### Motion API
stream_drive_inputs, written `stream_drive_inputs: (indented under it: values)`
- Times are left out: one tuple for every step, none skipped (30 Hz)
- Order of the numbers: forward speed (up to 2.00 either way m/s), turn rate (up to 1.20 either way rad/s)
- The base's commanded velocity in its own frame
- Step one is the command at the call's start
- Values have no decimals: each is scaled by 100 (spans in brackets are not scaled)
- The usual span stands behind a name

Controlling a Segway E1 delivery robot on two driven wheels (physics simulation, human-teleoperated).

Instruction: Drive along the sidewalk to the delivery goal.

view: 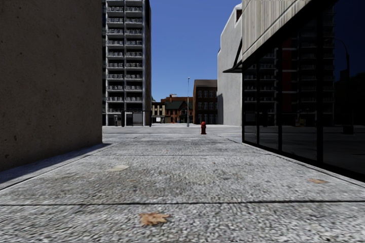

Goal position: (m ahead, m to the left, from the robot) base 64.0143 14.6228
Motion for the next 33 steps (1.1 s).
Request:
stream_drive_inputs:
  values:
    - [133,0]
    - [133,0]
    - [133,0]
    - [133,0]
    - [133,0]
    - [133,0]
    - [133,0]
    - [133,0]
    - [133,0]
    - [133,0]
    - [133,0]
    - [133,0]
    - [133,0]
    - [133,0]
    - [142,0]
    - [147,0]
    - [157,0]
    - [170,0]
    - [188,0]
    - [200,0]
    - [200,0]
    - [200,0]
    - [200,0]
    - [200,0]
    - [200,0]
    - [200,0]
    - [200,0]
    - [200,0]
    - [200,0]
    - [200,0]
    - [200,0]
    - [200,0]
    - [200,0]
